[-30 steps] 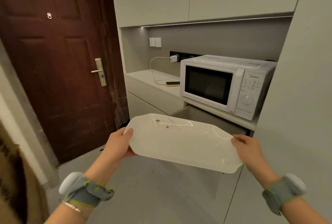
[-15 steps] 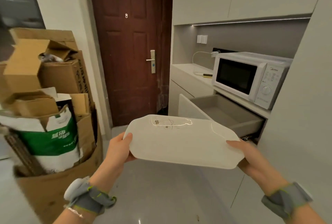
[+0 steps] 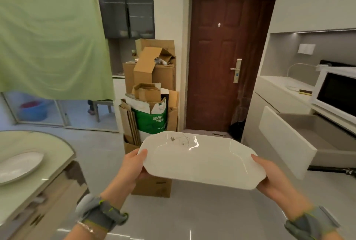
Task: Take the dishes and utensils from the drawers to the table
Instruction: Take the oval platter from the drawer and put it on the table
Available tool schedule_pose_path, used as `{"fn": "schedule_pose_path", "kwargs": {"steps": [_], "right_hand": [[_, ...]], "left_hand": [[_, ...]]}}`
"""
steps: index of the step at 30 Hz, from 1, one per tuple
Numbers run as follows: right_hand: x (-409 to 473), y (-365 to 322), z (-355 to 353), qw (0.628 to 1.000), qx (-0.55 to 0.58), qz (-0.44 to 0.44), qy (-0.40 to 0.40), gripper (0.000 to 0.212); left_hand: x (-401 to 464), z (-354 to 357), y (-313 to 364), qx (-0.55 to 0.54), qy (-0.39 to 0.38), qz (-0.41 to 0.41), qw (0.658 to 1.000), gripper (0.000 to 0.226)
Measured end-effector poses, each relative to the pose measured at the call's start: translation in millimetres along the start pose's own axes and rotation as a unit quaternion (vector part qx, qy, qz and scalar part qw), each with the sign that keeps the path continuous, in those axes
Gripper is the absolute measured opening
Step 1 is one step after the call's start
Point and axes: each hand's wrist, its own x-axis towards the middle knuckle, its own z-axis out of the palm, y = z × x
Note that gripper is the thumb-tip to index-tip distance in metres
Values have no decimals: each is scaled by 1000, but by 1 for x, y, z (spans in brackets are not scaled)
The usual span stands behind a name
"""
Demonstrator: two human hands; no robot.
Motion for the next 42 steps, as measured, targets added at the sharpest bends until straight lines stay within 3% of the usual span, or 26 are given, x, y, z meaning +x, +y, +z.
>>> {"fn": "schedule_pose_path", "kwargs": {"steps": [8, 15, 24, 33, 42], "right_hand": [[15, 72, 124, 994, -53, 57, -73, 27], [-7, 167, 280, 973, -86, 125, -174, 24], [-57, 285, 439, 952, -88, 187, -224, 23], [-61, 383, 556, 929, -142, 224, -257, 35], [-6, 473, 663, 889, -249, 263, -280, 41]], "left_hand": [[-56, -146, -11, -35, 116, -12, 993, 28], [-117, -312, -28, -65, 232, -12, 970, 22], [-176, -476, -63, -72, 338, -22, 938, 24], [-197, -585, -99, -127, 407, -38, 904, 25], [-154, -679, -147, -152, 441, -114, 877, 36]]}}
